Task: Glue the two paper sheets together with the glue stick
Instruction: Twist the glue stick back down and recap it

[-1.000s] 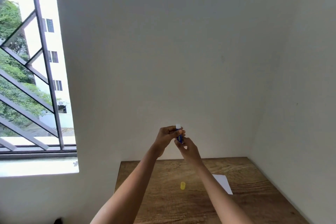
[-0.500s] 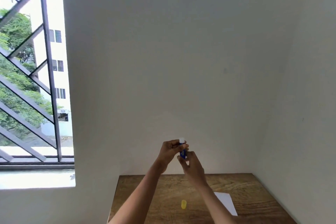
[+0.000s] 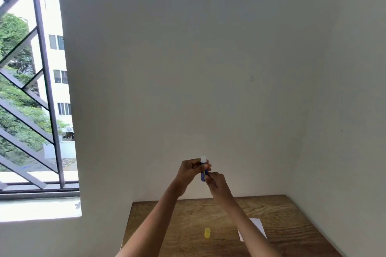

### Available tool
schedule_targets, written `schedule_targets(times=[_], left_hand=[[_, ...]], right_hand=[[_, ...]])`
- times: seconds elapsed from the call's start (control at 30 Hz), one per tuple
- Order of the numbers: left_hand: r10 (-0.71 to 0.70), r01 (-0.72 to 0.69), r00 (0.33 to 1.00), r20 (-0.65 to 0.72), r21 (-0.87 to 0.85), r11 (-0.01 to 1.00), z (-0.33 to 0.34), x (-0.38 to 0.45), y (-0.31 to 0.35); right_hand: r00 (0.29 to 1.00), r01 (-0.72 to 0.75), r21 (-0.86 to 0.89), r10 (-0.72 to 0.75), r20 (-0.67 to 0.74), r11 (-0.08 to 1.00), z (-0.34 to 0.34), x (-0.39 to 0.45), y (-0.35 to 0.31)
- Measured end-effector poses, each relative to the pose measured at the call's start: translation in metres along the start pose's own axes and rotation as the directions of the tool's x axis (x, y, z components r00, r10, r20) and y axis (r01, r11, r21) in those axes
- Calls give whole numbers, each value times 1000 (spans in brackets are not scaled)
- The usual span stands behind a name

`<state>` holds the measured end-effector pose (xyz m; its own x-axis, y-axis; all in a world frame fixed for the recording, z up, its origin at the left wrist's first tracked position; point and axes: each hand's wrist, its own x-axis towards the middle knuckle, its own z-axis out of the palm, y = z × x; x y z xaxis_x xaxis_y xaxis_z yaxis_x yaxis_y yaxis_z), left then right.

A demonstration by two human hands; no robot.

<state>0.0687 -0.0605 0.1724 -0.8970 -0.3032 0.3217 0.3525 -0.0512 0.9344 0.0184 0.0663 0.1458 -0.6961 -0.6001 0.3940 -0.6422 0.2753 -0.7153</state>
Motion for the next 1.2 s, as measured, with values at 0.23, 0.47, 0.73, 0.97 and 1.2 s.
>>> schedule_targets(times=[0.23,0.47,0.73,0.97,1.2], left_hand=[[-12,10,1000,-25,-85,996,-2,2,-5],[-30,30,1000,1,-42,999,-4,2,-1],[-4,3,997,-80,-13,1000,6,1,-5],[-22,20,998,-58,-34,999,-1,4,-6],[-27,24,998,-49,-52,998,-4,4,-12]], right_hand=[[999,-31,-15,31,-30,999,0,-2,-3],[992,-52,253,21,121,966,-12,1,-8],[941,-35,-309,-73,-329,950,9,6,9],[998,55,9,-55,-28,998,5,8,12],[957,47,-216,-106,-269,975,7,13,12]])
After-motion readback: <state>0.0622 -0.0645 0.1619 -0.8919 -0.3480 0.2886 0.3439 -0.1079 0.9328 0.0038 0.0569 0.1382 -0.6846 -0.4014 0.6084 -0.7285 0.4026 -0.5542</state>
